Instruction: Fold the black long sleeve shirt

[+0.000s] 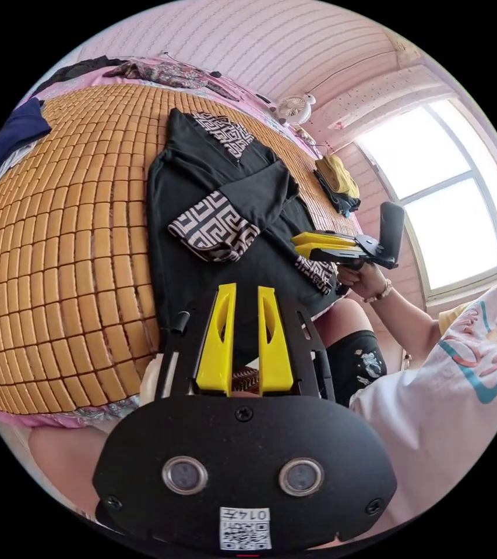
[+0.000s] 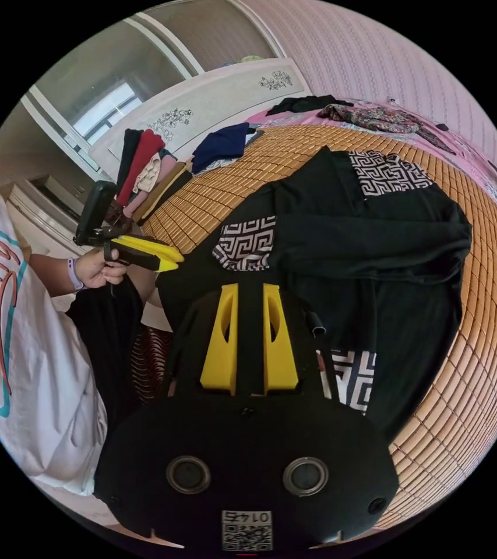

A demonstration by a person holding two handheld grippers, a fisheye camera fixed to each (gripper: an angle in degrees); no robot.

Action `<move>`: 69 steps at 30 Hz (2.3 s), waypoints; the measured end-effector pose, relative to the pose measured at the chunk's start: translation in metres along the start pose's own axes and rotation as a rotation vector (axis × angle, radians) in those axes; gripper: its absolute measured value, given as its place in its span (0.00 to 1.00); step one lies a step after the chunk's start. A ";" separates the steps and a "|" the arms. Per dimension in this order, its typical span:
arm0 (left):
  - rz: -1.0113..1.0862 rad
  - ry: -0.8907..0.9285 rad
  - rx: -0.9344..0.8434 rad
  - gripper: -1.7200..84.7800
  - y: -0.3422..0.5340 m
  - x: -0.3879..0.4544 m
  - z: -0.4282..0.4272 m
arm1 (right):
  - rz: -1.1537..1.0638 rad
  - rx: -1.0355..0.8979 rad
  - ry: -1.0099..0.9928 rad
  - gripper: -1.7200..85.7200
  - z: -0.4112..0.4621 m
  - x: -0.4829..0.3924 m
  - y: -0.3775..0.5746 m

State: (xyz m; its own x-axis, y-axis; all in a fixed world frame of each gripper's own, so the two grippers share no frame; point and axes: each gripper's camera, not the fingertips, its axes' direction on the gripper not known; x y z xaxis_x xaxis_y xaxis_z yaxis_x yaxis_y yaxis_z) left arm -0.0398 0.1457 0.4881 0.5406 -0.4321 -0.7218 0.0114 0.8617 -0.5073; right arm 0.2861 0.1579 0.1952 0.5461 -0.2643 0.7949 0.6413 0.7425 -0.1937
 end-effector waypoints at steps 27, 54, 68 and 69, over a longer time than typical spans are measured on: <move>0.061 -0.224 0.019 0.07 0.019 -0.020 -0.054 | -0.345 -0.107 0.050 0.10 0.046 -0.023 -0.069; -0.040 -0.186 0.055 0.03 -0.310 -0.137 0.004 | 0.508 0.155 0.331 0.01 -0.039 0.352 -0.181; 0.359 0.027 0.242 0.03 -0.125 -0.056 -0.134 | 0.184 0.349 0.174 0.03 -0.122 0.184 -0.045; 0.297 0.068 0.193 0.04 -0.085 -0.062 -0.130 | 0.199 0.268 0.199 0.04 -0.109 0.164 -0.019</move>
State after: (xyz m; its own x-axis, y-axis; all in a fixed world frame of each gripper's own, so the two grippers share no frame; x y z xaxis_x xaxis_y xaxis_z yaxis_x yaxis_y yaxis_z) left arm -0.1839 0.0642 0.5148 0.4872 -0.1662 -0.8574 0.0245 0.9839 -0.1768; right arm 0.4223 0.0332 0.2660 0.7563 -0.1936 0.6249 0.3630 0.9188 -0.1547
